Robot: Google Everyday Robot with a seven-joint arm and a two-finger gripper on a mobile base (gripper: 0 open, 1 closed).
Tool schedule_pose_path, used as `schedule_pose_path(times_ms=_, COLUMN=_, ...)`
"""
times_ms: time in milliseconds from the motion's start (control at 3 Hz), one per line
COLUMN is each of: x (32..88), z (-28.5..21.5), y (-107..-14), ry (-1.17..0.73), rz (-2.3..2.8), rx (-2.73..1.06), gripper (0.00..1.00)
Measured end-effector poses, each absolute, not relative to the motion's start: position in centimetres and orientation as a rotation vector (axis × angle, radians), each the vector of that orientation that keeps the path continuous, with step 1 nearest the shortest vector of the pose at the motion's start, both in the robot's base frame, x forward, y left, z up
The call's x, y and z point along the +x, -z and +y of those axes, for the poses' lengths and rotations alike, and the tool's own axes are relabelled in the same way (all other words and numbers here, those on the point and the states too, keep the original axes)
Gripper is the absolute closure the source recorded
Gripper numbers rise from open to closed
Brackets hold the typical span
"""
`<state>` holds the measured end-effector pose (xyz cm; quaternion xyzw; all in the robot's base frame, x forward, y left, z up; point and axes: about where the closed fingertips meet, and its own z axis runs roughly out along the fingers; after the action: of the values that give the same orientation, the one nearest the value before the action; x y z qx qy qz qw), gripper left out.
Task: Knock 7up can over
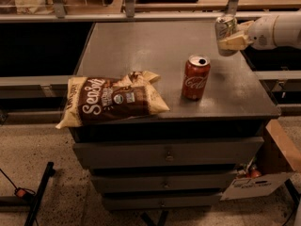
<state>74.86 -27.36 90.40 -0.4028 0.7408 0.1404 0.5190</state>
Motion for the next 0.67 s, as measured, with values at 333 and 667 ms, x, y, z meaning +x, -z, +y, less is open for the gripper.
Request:
schedule_pose_path(times_ms=333, x=74.3, z=-27.5, y=-91.3, ry=-0.113, rz=1.961, rx=-1.112, gripper=0.71)
schedule_pose_path(times_ms=667, x=73.9, z=-28.0, y=-89.8, ry=0.042, rz=2.139, rx=-1.271, gripper=0.74)
